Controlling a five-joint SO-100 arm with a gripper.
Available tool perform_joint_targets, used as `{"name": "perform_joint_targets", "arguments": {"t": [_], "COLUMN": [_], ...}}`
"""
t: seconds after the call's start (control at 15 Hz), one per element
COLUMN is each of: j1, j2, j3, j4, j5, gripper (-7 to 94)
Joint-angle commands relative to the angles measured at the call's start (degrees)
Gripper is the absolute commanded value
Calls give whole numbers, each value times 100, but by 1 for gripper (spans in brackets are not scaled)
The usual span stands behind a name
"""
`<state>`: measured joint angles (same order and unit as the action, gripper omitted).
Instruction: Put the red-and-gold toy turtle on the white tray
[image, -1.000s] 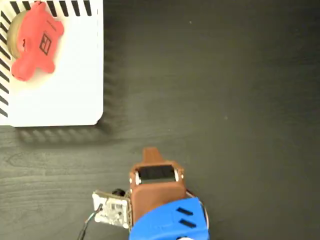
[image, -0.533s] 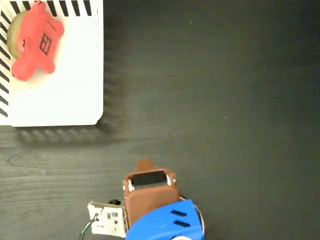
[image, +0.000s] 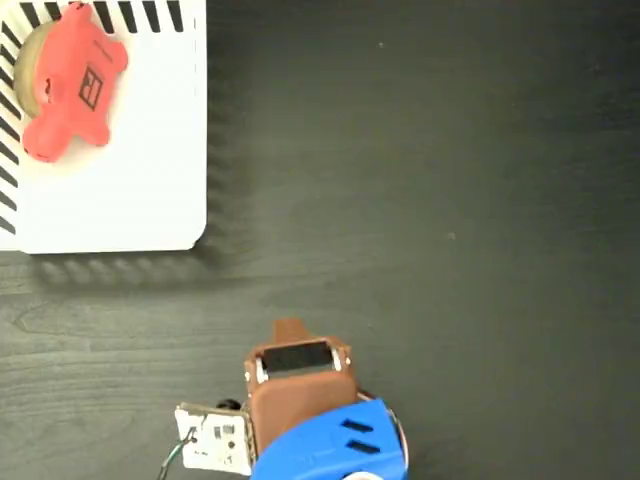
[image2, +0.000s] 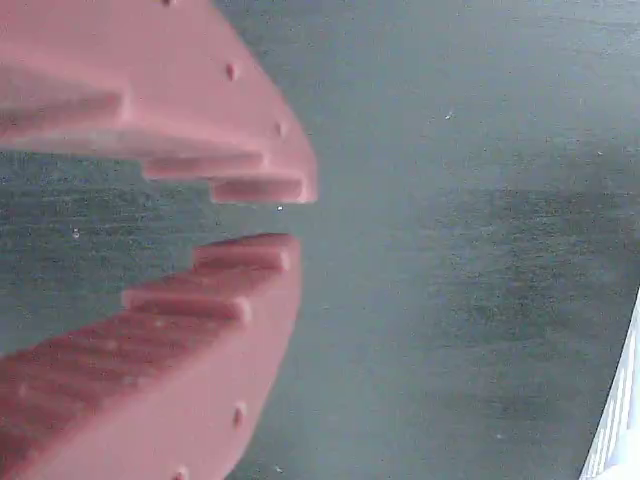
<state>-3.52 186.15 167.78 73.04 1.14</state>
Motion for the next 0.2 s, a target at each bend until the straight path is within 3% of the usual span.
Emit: {"name": "perform_joint_targets", "arguments": {"t": [0.0, 0.13], "j1": [-79, -79], "j2": [0, 0], "j3": [-26, -26], "j4": [18, 18], "j5": [35, 35], "gripper": [0, 0]}}
